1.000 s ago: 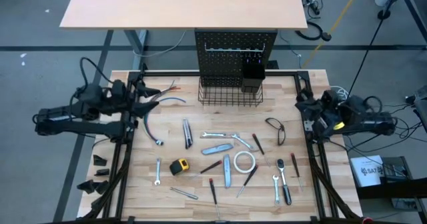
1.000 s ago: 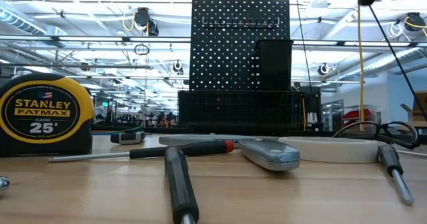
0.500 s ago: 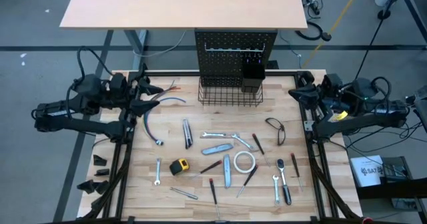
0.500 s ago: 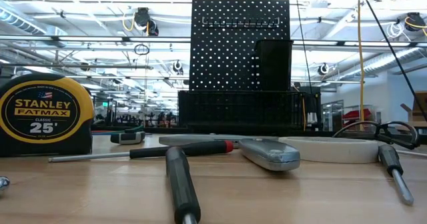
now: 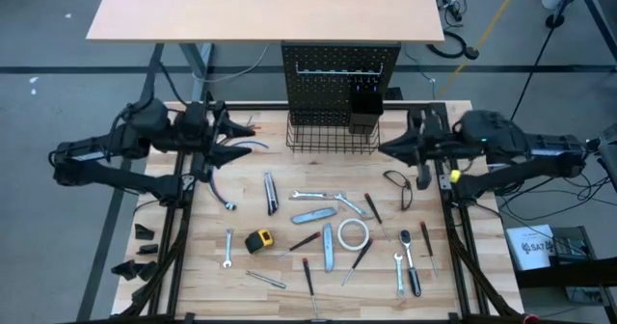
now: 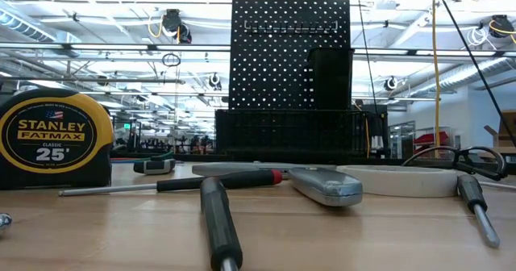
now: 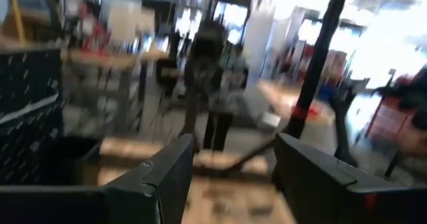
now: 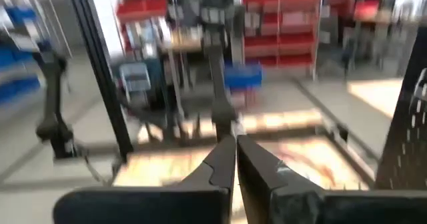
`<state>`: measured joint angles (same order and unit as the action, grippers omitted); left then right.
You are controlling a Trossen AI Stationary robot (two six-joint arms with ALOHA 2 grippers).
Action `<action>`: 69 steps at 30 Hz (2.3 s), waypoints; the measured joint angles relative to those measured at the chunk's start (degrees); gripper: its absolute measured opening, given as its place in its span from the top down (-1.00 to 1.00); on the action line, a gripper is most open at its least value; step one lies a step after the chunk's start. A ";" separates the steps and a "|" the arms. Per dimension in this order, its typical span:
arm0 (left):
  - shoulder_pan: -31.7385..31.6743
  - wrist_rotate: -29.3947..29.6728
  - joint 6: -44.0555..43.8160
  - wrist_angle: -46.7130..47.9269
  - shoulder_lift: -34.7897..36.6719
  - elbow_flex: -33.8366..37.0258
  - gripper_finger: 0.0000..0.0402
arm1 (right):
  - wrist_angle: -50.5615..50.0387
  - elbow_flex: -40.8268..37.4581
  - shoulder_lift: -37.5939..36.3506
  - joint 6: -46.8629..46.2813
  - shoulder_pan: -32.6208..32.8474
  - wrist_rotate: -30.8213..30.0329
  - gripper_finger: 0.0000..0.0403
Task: Hang tools onto peg board
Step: Hang the nut driver onto the pegboard
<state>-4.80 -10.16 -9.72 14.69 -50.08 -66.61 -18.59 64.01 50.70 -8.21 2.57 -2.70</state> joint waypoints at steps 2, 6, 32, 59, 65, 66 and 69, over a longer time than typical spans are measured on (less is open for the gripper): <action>0.07 1.23 1.33 6.67 -1.92 -3.64 -0.07 | -5.24 2.79 2.69 0.00 0.16 0.00 0.89; 0.04 2.71 3.42 17.03 -5.47 -8.52 -0.07 | -14.26 7.53 7.14 -1.00 0.17 0.49 0.77; 5.22 5.08 -3.53 40.93 -16.85 -8.02 -0.07 | -45.92 11.14 24.01 -30.33 5.58 7.34 0.28; 18.51 24.90 -19.54 19.32 1.25 20.83 -0.07 | -32.59 -5.59 29.46 -53.97 14.32 -12.01 0.30; 17.31 25.75 -18.46 13.53 -0.51 21.92 -0.07 | -25.60 -12.92 29.48 -56.84 14.27 -14.86 0.30; 17.09 25.70 -18.44 13.10 -0.91 21.92 -0.07 | -24.29 -13.90 29.48 -56.96 14.27 -14.76 0.30; 16.79 24.63 -18.44 12.67 -1.59 21.92 -0.07 | -21.75 -15.86 29.48 -57.25 14.44 -13.46 0.30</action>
<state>11.99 14.47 -28.16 27.36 -51.67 -44.69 -40.34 48.15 80.18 -65.46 17.01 -16.16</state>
